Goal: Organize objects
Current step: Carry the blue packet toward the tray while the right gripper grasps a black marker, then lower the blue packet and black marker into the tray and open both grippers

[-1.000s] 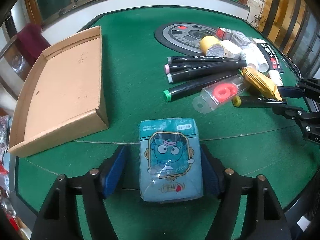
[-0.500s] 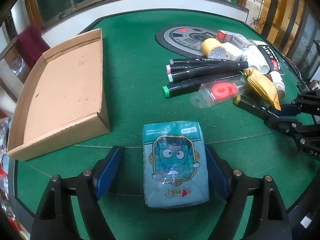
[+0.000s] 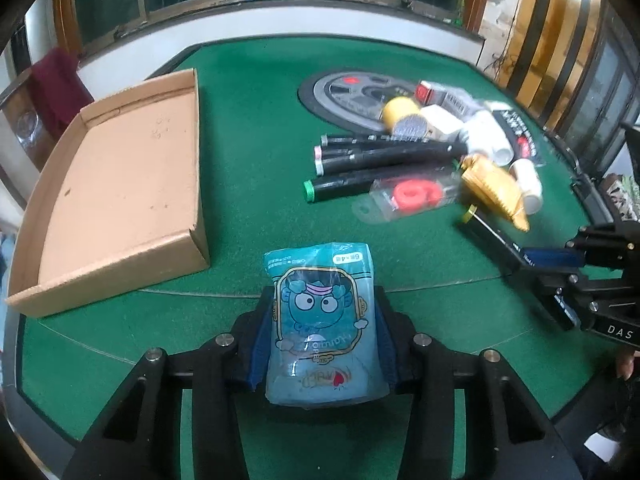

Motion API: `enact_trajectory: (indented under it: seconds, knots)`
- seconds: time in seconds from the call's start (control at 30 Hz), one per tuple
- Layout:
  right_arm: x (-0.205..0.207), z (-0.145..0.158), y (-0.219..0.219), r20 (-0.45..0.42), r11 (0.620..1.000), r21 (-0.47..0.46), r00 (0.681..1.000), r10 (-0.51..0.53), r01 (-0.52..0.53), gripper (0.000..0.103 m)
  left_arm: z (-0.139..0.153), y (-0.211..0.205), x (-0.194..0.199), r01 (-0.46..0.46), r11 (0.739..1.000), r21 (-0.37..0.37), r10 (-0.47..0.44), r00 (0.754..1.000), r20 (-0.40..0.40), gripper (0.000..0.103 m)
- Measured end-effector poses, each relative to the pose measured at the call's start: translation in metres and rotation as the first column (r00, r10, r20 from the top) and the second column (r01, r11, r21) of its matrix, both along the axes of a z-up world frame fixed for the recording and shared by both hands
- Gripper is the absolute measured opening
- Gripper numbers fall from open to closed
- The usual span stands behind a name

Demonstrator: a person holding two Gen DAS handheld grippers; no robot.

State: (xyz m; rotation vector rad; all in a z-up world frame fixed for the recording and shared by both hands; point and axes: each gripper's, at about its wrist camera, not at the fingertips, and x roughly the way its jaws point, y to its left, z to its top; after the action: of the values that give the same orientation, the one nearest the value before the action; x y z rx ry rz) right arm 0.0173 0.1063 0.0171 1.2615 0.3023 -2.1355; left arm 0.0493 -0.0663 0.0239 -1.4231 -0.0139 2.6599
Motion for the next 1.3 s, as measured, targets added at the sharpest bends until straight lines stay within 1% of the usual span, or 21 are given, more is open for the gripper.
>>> enact_trajectory:
  seconds: [0.17,0.33,0.5,0.7,0.8,0.87,0.97,1.03,1.13,1.2,1.27,1.3]
  knots:
    - [0.004,0.014,-0.001,0.006,0.997,-0.083,1.0,-0.003,0.004,0.012,0.012,-0.012,0.001,-0.026,0.998,0.054,0.027,0.999,-0.019,0.04]
    - [0.005,0.028,-0.016,0.006,0.99,-0.14,1.0,0.007,-0.006,0.012,0.02,-0.029,0.004,-0.062,0.994,0.087,0.065,0.997,-0.035,0.04]
    - [-0.002,0.041,-0.044,0.007,0.983,-0.182,0.999,0.037,-0.036,0.012,0.032,-0.054,0.006,-0.103,0.988,0.115,0.111,0.992,-0.06,0.04]
    - [-0.013,0.055,-0.083,0.014,0.976,-0.21,0.998,0.054,-0.05,0.012,0.049,-0.097,-0.003,-0.165,0.977,0.138,0.177,0.981,-0.081,0.04]
    - [-0.025,0.063,-0.107,0.024,0.974,-0.224,0.998,0.054,-0.047,0.012,0.054,-0.124,-0.018,-0.197,0.97,0.14,0.209,0.975,-0.077,0.04]
    - [-0.038,0.068,-0.125,0.027,0.972,-0.233,0.998,0.049,-0.041,0.012,0.057,-0.141,-0.034,-0.222,0.966,0.136,0.233,0.97,-0.071,0.04]
    - [-0.065,0.071,-0.153,0.065,0.966,-0.255,0.997,0.047,-0.029,0.013,0.061,-0.163,-0.058,-0.255,0.959,0.125,0.264,0.963,-0.056,0.041]
    - [-0.085,0.073,-0.174,0.068,0.969,-0.245,0.997,0.032,-0.015,0.013,0.061,-0.173,-0.077,-0.272,0.955,0.119,0.278,0.96,-0.043,0.041]
    - [-0.119,0.069,-0.202,0.104,0.971,-0.239,0.995,0.001,0.024,0.013,0.058,-0.19,-0.103,-0.298,0.946,0.129,0.303,0.953,-0.017,0.041]
    - [-0.139,0.064,-0.218,0.116,0.973,-0.228,0.993,-0.014,0.04,0.013,0.053,-0.202,-0.12,-0.332,0.933,0.141,0.335,0.942,0.002,0.041]
    - [-0.161,0.058,-0.232,0.119,0.975,-0.21,0.992,-0.05,0.074,0.012,0.044,-0.212,-0.14,-0.352,0.918,0.182,0.352,0.935,0.032,0.041]
    - [-0.17,0.054,-0.237,0.125,0.974,-0.207,0.99,-0.064,0.089,0.012,0.04,-0.217,-0.149,-0.375,0.906,0.196,0.372,0.927,0.049,0.041]
